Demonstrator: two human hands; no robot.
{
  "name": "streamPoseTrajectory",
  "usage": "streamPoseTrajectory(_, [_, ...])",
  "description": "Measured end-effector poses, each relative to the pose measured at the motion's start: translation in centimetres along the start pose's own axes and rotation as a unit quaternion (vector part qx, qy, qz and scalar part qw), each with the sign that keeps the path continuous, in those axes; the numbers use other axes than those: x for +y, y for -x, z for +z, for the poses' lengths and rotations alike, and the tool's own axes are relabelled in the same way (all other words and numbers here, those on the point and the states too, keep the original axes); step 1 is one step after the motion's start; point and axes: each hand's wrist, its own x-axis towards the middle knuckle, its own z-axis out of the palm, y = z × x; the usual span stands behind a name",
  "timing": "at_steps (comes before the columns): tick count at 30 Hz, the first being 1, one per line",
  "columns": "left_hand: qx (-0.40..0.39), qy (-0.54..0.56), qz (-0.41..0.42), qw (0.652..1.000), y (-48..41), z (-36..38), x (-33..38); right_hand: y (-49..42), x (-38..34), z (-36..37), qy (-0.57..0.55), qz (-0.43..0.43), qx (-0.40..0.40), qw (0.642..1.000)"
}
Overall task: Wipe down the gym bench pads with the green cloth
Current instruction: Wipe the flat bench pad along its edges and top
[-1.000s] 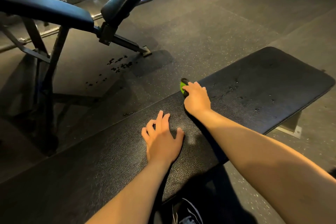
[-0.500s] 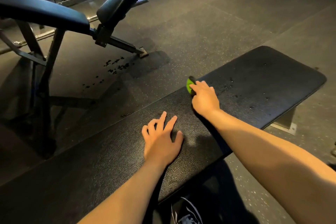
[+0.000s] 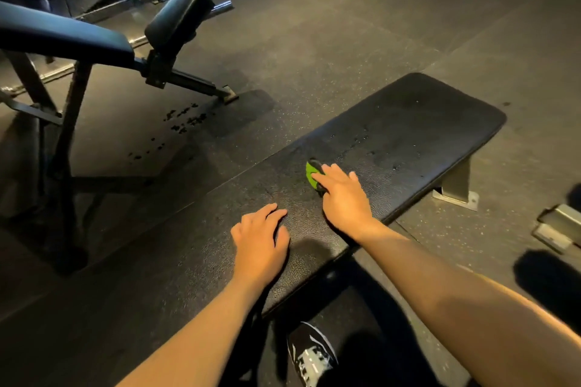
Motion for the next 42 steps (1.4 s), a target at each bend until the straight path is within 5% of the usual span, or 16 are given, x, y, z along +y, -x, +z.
streamPoseTrajectory(5, [-0.054, -0.016, 0.016, 0.998, 4.0, -0.6, 0.5, 2.9, 1.7, -1.9, 0.055, 0.101, 0.04, 0.993])
streamPoseTrajectory(9, [-0.092, -0.034, -0.038, 0.994, 5.8, -0.3, 2.4, 6.6, -1.6, -0.3, -0.001, 0.047, 0.016, 0.999])
streamPoseTrajectory(13, [-0.102, -0.057, -0.056, 0.992, 6.9, 0.4, 4.1, 9.6, -2.6, 0.5, -0.04, -0.045, -0.089, 0.994])
streamPoseTrajectory(18, [-0.114, -0.076, -0.041, 0.99, 7.5, 0.6, 5.6, 10.8, -0.1, -1.3, 0.03, -0.091, -0.039, 0.995])
streamPoseTrajectory(25, [-0.125, -0.108, 0.022, 0.986, 6.0, 1.6, 7.9, 8.8, 7.2, -4.4, 0.03, 0.089, 0.075, 0.993])
streamPoseTrajectory(30, [-0.098, -0.111, 0.011, 0.989, 6.3, 2.6, 8.3, 8.5, 8.4, -4.5, -0.023, 0.18, 0.088, 0.979])
streamPoseTrajectory(42, [-0.084, -0.108, 0.006, 0.991, 6.6, 3.3, 8.2, 12.0, 2.6, -1.0, -0.073, 0.017, 0.039, 0.996])
